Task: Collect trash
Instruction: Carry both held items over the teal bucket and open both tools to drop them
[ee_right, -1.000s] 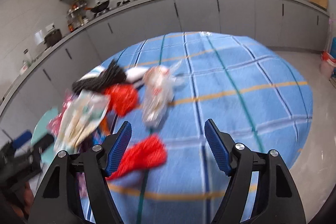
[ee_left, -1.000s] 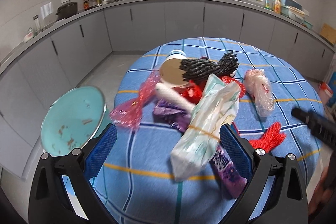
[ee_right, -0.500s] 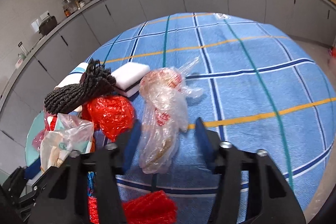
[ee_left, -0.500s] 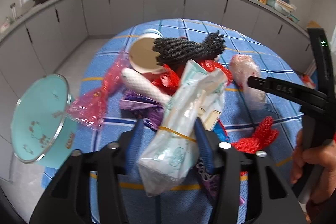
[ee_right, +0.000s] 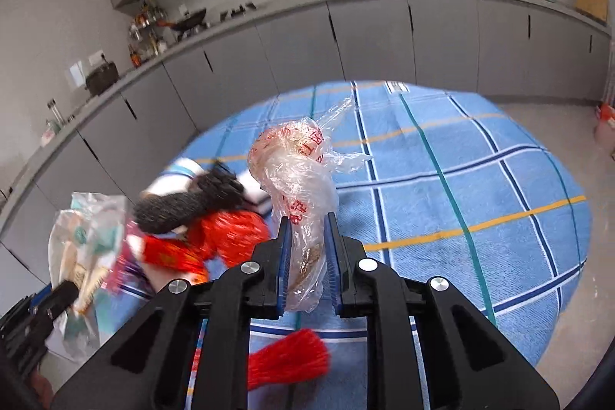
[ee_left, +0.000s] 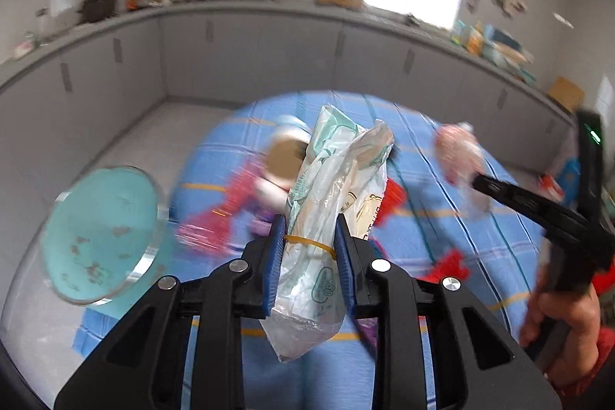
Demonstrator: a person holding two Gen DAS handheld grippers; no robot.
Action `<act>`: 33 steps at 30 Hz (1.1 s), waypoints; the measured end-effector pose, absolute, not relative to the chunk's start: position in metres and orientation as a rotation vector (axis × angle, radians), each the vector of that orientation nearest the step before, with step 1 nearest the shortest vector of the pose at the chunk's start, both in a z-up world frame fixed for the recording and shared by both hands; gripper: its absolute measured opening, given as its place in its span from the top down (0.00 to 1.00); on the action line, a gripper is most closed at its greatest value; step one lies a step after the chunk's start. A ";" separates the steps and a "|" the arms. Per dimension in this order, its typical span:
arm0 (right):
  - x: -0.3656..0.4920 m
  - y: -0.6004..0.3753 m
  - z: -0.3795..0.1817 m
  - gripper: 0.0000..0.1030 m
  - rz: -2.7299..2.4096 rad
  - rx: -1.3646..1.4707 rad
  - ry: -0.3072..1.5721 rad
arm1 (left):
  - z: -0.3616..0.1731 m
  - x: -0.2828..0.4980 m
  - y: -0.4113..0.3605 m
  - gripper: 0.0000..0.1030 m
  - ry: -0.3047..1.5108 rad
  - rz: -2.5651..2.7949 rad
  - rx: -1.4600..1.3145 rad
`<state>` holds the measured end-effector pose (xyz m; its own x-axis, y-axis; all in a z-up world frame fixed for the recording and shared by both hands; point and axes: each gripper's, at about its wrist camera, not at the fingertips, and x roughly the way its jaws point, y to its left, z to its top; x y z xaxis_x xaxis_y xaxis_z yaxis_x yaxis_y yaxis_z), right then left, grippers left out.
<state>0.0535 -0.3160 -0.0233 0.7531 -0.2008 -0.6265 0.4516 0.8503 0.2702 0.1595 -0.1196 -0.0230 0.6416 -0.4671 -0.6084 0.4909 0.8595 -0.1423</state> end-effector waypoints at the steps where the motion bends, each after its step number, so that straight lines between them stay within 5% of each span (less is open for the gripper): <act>1: 0.053 -0.313 -0.018 0.82 -0.358 0.426 0.613 | -0.019 0.164 -0.111 0.75 0.672 -0.508 0.022; 15: 0.130 -0.167 0.012 0.82 -0.025 0.330 0.606 | -0.006 0.212 0.020 0.74 0.652 -0.110 -0.068; 33: 0.225 -0.048 -0.049 0.82 0.154 0.282 0.798 | -0.066 0.264 0.071 0.74 0.791 0.052 -0.112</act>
<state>0.2254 -0.0477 -0.0489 0.6899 0.2418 -0.6823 -0.0301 0.9513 0.3067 0.2639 0.0705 -0.0657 0.7024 0.0048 -0.7118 -0.0889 0.9927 -0.0811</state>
